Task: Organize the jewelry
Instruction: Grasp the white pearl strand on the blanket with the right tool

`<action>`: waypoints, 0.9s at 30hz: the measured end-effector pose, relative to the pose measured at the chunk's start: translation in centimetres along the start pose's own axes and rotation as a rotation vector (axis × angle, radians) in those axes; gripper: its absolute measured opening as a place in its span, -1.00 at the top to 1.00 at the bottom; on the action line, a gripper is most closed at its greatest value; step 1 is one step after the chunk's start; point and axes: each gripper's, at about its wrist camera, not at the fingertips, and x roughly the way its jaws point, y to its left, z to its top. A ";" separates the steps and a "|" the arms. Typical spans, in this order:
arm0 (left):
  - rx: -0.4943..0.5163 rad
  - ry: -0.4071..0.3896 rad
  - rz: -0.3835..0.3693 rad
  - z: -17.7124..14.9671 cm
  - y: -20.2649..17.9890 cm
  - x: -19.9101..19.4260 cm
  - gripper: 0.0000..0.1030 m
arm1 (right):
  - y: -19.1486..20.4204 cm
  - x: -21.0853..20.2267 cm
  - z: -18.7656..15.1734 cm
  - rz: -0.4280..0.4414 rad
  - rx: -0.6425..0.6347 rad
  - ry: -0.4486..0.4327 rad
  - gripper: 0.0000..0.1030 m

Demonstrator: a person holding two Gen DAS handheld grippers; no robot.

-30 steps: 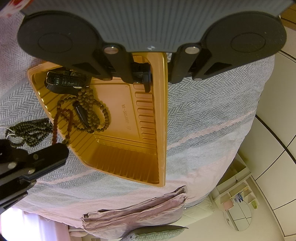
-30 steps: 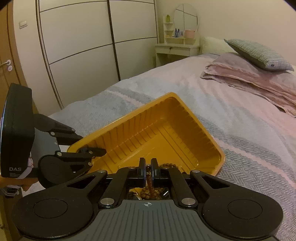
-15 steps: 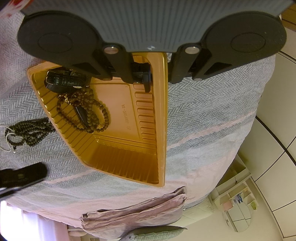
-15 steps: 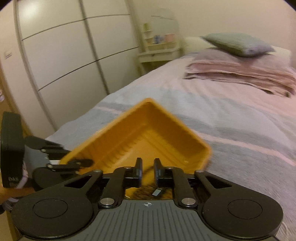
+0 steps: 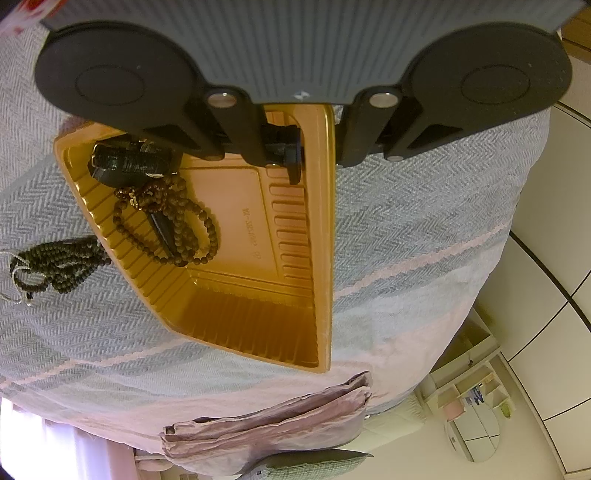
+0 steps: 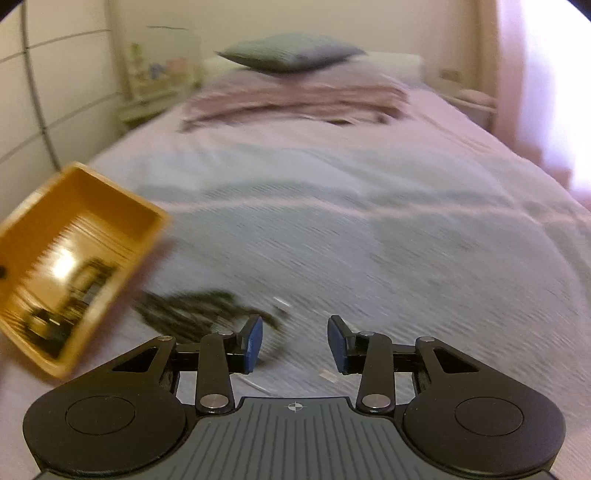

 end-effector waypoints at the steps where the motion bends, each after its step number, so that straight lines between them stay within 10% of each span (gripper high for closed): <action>1: 0.001 0.000 0.001 0.0 0.0 0.0 0.95 | -0.9 0.0 -0.6 -0.028 0.017 0.013 0.23; 12: 0.003 0.004 0.009 0.1 -0.1 0.0 0.95 | -4.0 2.3 -3.2 -0.035 0.067 0.083 0.25; 27: 0.000 0.008 0.009 0.1 -0.1 0.1 0.95 | -2.6 5.3 -1.6 -0.103 0.019 0.088 0.97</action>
